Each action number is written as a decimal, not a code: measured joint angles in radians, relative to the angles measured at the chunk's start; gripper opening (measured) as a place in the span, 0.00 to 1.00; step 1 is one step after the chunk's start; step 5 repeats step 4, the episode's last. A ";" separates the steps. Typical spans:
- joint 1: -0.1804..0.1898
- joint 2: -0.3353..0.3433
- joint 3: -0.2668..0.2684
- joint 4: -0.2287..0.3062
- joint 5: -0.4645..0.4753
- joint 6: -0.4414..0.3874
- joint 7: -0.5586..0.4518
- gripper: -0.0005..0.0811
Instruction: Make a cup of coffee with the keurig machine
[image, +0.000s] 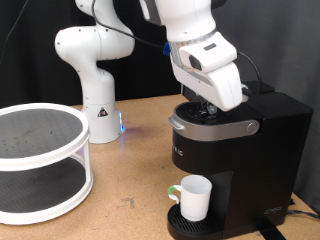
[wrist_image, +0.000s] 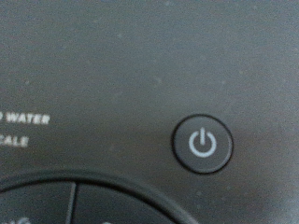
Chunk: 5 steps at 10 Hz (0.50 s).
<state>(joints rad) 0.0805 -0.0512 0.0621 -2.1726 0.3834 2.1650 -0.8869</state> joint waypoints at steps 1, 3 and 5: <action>-0.002 0.010 -0.001 0.014 -0.001 -0.022 0.010 0.01; -0.004 0.023 -0.003 0.035 -0.002 -0.048 0.013 0.01; -0.004 0.026 -0.003 0.040 -0.002 -0.058 0.013 0.01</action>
